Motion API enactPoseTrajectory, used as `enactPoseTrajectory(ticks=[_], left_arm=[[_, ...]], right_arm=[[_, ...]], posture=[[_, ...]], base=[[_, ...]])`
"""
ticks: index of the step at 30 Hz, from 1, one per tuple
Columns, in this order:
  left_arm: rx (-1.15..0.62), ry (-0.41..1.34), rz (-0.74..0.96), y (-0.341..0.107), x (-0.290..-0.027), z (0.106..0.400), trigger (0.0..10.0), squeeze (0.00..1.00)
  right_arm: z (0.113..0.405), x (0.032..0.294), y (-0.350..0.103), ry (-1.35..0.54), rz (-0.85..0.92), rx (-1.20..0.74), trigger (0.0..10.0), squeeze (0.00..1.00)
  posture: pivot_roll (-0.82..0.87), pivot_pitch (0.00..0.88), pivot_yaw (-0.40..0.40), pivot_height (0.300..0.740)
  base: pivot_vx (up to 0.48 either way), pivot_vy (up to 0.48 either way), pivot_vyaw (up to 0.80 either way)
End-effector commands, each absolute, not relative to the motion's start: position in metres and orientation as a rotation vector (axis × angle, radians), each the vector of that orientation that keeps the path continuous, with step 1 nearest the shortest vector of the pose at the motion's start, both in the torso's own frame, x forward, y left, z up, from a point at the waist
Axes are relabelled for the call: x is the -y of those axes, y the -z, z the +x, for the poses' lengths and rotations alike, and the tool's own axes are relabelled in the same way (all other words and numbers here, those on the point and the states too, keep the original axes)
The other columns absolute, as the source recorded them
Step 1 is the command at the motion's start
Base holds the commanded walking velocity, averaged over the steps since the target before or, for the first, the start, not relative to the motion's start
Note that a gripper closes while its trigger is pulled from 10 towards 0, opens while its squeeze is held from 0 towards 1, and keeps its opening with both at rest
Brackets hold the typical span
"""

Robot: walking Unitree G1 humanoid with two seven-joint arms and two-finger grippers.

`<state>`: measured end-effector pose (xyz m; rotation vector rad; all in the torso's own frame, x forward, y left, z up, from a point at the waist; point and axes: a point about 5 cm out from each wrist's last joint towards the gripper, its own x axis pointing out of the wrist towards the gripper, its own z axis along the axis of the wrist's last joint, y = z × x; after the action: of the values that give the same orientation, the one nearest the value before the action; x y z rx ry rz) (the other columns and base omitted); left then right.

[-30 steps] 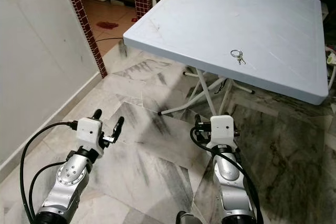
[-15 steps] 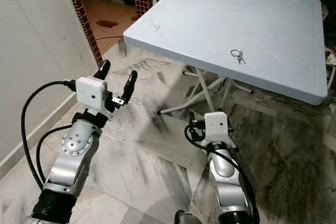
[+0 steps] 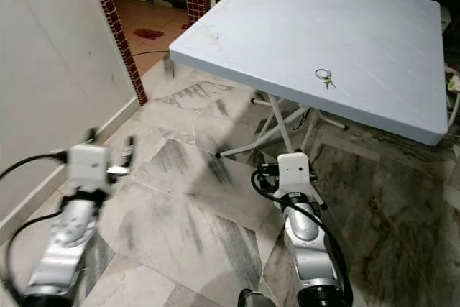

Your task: Hang keys on a hook

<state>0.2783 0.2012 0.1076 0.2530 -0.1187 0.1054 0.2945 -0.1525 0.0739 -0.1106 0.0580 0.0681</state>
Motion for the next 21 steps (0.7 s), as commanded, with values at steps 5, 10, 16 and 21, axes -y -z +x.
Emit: enactPoseTrajectory(ticks=[5, 10, 16, 21], left_arm=[[0.021, -0.025, 0.265, -0.079, -0.183, 0.274, 10.0, 0.00], [-0.018, -0.018, 0.280, -0.068, -0.178, 0.273, 10.0, 0.00], [-0.033, -0.026, 0.300, -0.065, -0.182, 0.273, 10.0, 0.00], [-0.103, -0.061, 0.252, -0.056, -0.184, 0.275, 10.0, 0.00]], right_arm=[[0.294, 0.142, -0.067, -0.147, -0.134, -0.090, 10.0, 0.00], [0.295, 0.142, -0.066, -0.152, -0.131, -0.098, 10.0, 0.00], [0.294, 0.140, -0.063, -0.164, -0.122, -0.109, 10.0, 0.00], [0.296, 0.136, -0.064, -0.178, -0.118, -0.103, 10.0, 0.00]], posture=[[-0.01, 0.124, -0.017, 0.740], [-0.01, 0.123, -0.016, 0.740], [-0.01, 0.120, -0.013, 0.740], [-0.01, 0.116, -0.014, 0.740]], base=[[0.000, 0.000, 0.48], [0.000, 0.000, 0.80], [0.000, 0.000, 0.80], [0.000, 0.000, 0.80]])
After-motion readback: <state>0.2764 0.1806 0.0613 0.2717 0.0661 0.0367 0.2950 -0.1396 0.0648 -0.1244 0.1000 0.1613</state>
